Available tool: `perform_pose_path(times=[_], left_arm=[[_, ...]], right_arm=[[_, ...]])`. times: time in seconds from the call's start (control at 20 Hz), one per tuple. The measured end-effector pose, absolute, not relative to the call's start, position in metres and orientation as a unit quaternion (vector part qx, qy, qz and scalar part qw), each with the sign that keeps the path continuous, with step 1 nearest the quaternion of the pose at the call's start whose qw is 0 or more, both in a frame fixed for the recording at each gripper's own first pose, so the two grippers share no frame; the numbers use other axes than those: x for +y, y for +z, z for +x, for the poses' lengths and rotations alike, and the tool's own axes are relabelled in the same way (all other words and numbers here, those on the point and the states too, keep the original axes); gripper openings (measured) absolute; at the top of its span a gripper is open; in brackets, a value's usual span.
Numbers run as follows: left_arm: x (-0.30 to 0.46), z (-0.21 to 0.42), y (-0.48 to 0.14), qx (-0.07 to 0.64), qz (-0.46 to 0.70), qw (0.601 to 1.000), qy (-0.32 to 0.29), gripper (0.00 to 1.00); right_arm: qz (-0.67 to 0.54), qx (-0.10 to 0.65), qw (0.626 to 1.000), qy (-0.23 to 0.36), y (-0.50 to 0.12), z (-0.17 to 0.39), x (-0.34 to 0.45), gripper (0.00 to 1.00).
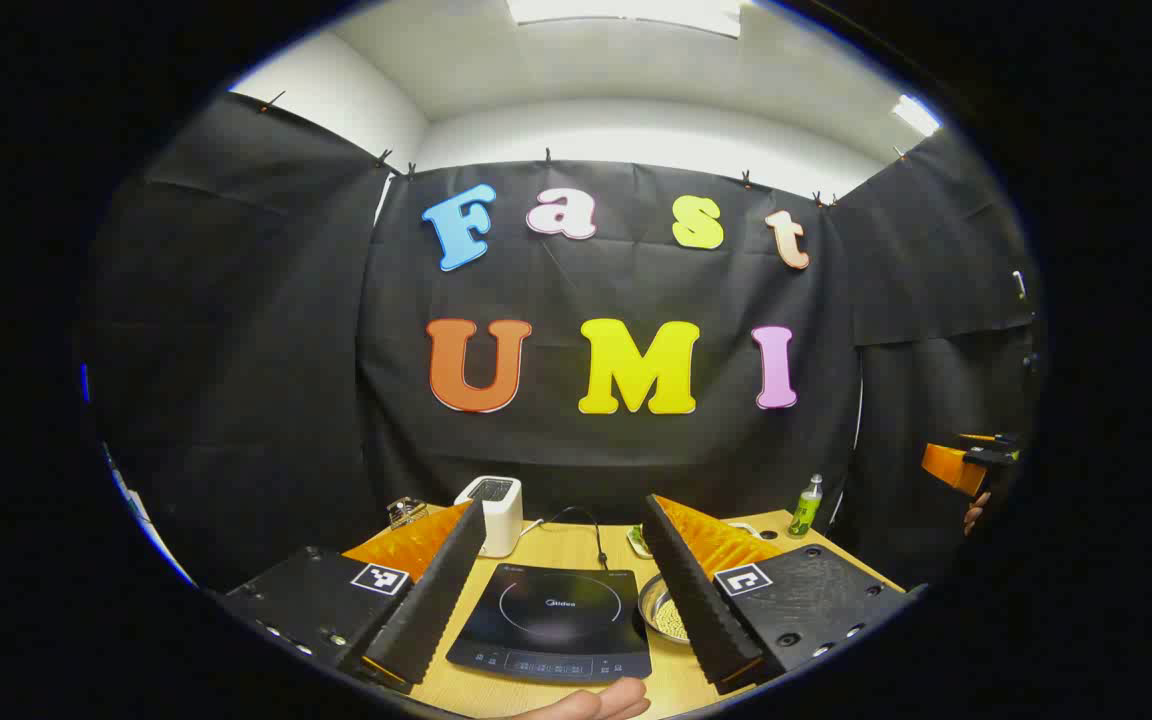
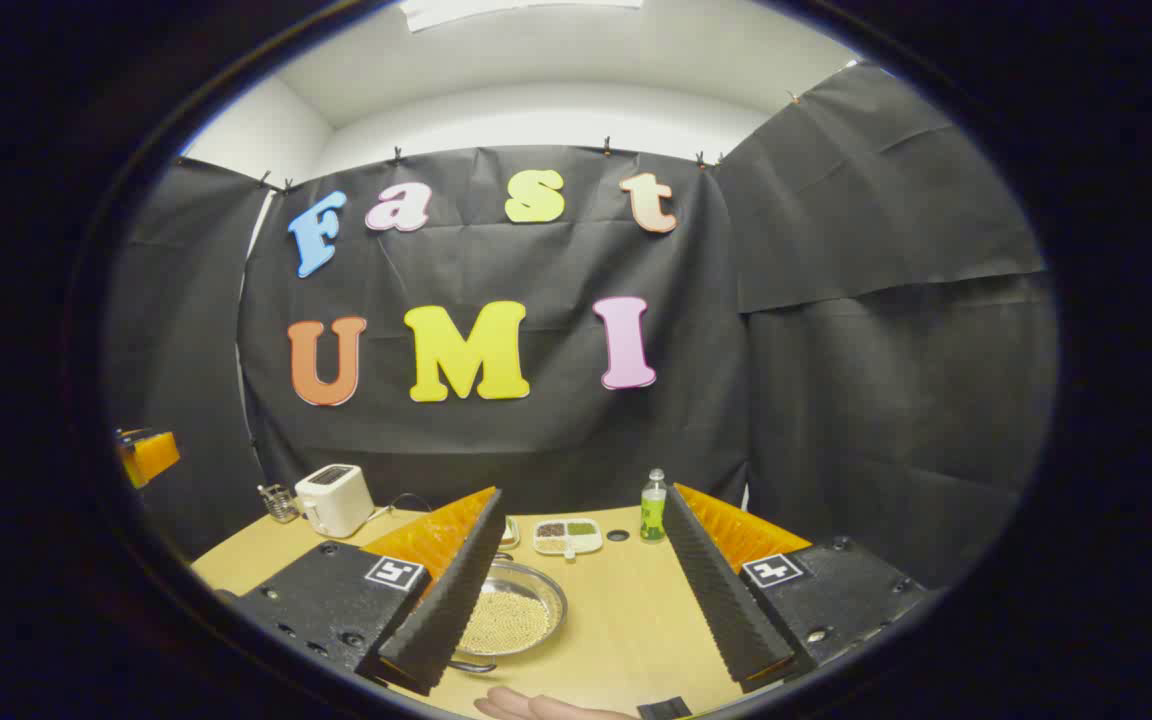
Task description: First push the handle of the pot to place it horizontally, then grasp the pot with both hands and set it on the induction cooktop.
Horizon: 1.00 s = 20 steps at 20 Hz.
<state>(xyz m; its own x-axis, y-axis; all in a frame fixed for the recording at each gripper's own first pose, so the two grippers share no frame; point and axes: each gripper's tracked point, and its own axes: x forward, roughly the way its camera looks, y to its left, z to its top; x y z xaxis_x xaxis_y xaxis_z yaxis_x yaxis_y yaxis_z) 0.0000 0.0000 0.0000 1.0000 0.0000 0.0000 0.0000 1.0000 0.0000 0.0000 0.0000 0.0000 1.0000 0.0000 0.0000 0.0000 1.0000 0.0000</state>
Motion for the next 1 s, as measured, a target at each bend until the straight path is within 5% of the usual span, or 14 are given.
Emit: perform_pose_path(times=[0.05,0.1,1.0], left_arm=[[0.002,0.000,0.000,0.000,0.003,1.000,0.001,0.84],[0.003,-0.002,0.002,-0.002,0.004,1.000,0.001,0.95],[0.019,-0.011,-0.001,-0.019,0.004,1.000,0.013,0.95]], right_arm=[[-0.001,-0.002,1.000,0.000,0.003,-0.001,-0.001,0.96],[-0.001,-0.007,1.000,-0.001,0.005,-0.003,0.000,1.00],[0.021,0.008,0.999,0.034,-0.007,0.001,0.028,0.94]])
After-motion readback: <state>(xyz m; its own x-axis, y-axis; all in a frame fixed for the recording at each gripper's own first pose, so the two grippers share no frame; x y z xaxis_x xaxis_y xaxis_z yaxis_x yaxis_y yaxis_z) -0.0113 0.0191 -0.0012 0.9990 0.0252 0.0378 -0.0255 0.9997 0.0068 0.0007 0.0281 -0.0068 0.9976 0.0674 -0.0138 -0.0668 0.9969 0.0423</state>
